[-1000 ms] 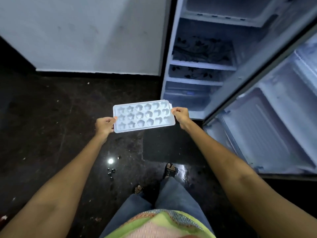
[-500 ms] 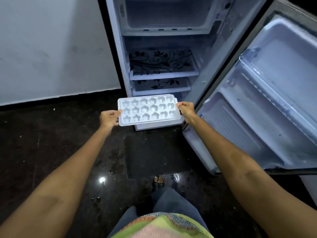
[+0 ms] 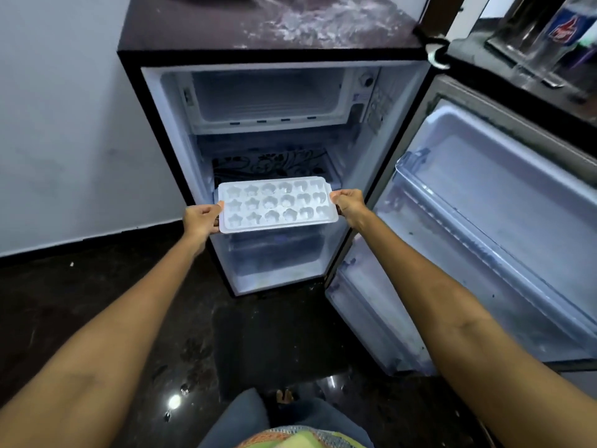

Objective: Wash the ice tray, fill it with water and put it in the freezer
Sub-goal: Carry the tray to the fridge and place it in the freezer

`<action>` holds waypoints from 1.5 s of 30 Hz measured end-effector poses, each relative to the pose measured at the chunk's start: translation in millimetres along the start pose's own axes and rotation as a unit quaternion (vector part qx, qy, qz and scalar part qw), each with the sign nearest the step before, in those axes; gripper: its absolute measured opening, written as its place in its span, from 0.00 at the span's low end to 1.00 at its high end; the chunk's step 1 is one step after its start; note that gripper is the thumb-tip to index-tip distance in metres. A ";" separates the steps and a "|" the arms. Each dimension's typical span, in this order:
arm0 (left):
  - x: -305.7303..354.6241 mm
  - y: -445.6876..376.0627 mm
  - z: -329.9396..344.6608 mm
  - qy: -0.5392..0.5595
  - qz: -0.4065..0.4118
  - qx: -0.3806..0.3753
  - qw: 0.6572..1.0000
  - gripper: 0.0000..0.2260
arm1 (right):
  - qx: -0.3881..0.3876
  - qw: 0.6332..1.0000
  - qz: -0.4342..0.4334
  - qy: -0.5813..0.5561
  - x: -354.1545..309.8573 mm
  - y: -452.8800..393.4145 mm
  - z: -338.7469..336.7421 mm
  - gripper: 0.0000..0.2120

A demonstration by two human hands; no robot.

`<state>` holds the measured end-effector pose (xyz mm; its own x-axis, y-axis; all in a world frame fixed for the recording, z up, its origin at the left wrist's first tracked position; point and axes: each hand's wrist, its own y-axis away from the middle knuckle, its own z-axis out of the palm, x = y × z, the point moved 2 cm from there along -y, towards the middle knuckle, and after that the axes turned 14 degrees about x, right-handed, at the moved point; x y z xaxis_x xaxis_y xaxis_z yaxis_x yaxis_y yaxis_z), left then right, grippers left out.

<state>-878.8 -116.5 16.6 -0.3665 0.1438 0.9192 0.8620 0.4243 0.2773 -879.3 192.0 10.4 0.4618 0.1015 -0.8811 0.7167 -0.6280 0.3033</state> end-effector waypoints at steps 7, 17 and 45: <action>48.7 -27.1 16.8 0.000 0.045 -0.008 0.999 0.16 | 0.021 1.000 0.007 -0.022 -43.3 -19.2 -7.7 0.16; 96.1 -73.0 30.5 0.021 0.058 0.018 0.998 0.10 | 0.039 0.999 -0.006 -0.004 -101.6 -47.0 6.7 0.08; 162.2 -143.6 94.6 -0.182 0.079 0.091 0.976 0.14 | -0.027 0.998 -0.036 0.034 -171.2 -137.2 62.8 0.12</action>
<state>-1095.2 -69.5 99.4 -0.3636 0.5144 0.7767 0.8532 0.5187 0.0559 -1089.5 212.3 96.8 0.4413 0.1977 -0.8753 0.7755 -0.5748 0.2612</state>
